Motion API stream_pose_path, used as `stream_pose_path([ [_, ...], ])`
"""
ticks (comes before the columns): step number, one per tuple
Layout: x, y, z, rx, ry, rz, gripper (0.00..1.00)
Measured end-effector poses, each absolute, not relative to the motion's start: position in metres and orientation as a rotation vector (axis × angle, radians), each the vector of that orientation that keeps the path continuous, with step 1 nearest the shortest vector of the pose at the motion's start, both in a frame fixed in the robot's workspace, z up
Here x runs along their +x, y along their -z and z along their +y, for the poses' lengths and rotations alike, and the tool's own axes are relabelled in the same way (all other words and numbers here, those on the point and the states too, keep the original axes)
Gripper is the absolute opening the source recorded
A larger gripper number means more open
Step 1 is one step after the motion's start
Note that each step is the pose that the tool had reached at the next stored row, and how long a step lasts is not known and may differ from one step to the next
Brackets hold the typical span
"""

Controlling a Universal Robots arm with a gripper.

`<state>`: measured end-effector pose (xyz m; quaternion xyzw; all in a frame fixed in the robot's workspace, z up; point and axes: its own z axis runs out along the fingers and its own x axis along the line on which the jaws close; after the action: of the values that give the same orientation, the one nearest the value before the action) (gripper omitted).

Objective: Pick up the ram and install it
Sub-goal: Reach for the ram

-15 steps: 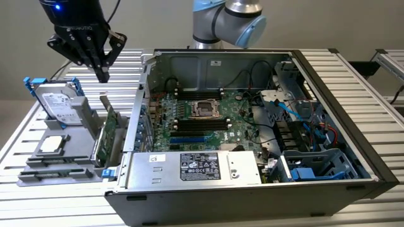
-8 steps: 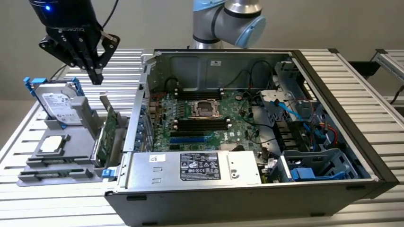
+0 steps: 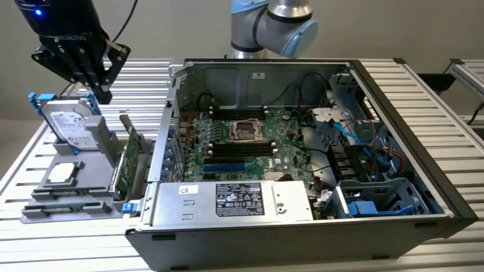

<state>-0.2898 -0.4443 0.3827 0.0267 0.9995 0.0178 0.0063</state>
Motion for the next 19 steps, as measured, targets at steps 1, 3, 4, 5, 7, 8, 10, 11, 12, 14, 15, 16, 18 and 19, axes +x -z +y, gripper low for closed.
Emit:
stream_pose_path([
  [1,-0.292,-0.382,-0.445,0.083,-0.055,3.128,0.11],
  [3,-0.297,-0.382,-0.446,0.083,-0.054,3.128,0.11],
  [4,-0.299,-0.382,-0.446,0.083,-0.053,3.129,0.11],
  [5,-0.302,-0.381,-0.447,0.083,-0.052,3.129,0.11],
  [7,-0.307,-0.381,-0.448,0.083,-0.051,3.129,0.11],
  [8,-0.309,-0.38,-0.448,0.083,-0.051,3.129,0.11],
  [10,-0.315,-0.38,-0.449,0.083,-0.05,3.13,0.11],
  [11,-0.318,-0.379,-0.45,0.083,-0.049,3.13,0.11],
  [12,-0.32,-0.379,-0.451,0.083,-0.049,3.13,0.11],
  [14,-0.326,-0.378,-0.452,0.083,-0.047,3.131,0.11],
  [15,-0.328,-0.378,-0.452,0.083,-0.047,3.131,0.11],
  [16,-0.33,-0.378,-0.453,0.083,-0.047,3.131,0.11],
  [18,-0.336,-0.377,-0.454,0.083,-0.046,3.132,0.11],
  [19,-0.338,-0.376,-0.455,0.083,-0.046,3.132,0.11],
])
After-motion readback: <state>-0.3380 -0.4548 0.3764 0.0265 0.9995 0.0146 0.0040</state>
